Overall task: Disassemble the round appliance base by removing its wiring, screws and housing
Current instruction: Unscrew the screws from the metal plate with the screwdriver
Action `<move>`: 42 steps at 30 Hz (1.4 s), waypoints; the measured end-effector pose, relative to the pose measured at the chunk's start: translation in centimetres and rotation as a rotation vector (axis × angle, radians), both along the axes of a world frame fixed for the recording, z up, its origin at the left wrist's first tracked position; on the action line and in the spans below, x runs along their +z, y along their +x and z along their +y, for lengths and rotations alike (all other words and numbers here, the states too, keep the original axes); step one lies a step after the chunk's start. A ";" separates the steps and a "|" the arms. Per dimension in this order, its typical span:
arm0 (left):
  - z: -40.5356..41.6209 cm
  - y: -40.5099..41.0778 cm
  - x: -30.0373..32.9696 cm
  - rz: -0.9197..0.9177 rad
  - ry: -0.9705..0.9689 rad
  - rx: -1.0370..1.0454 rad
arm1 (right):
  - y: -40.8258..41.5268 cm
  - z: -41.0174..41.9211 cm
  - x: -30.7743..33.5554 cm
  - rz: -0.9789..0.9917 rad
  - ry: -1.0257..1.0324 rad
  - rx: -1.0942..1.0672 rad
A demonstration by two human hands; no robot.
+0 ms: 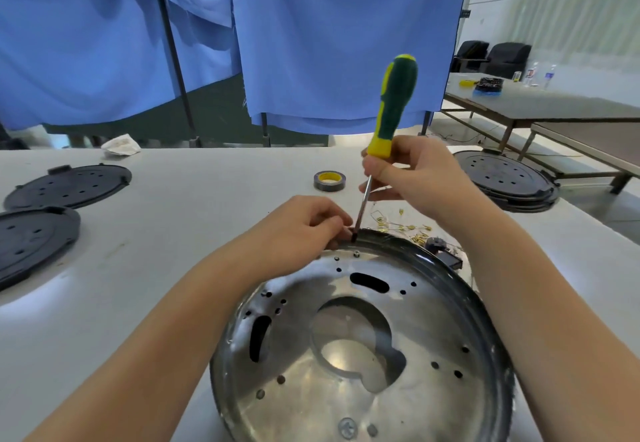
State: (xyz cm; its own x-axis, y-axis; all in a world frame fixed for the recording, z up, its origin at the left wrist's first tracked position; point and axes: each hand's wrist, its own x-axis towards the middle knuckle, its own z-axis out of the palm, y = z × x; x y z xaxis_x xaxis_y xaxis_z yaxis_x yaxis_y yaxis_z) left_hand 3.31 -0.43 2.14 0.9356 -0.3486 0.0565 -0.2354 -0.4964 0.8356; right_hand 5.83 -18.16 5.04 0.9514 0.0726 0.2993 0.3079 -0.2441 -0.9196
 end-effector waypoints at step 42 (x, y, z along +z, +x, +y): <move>-0.4 1.1 -0.8 0.324 0.012 0.000 | 0.7 -2.2 -0.1 0.017 -0.201 0.082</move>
State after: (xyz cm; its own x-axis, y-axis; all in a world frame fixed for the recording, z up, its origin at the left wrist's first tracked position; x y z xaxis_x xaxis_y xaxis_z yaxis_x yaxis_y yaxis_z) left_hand 4.40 -0.87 1.30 0.9039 -0.3480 -0.2486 0.0420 -0.5062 0.8614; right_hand 6.55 -20.38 4.98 0.9448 0.2063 0.2546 0.3187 -0.3976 -0.8604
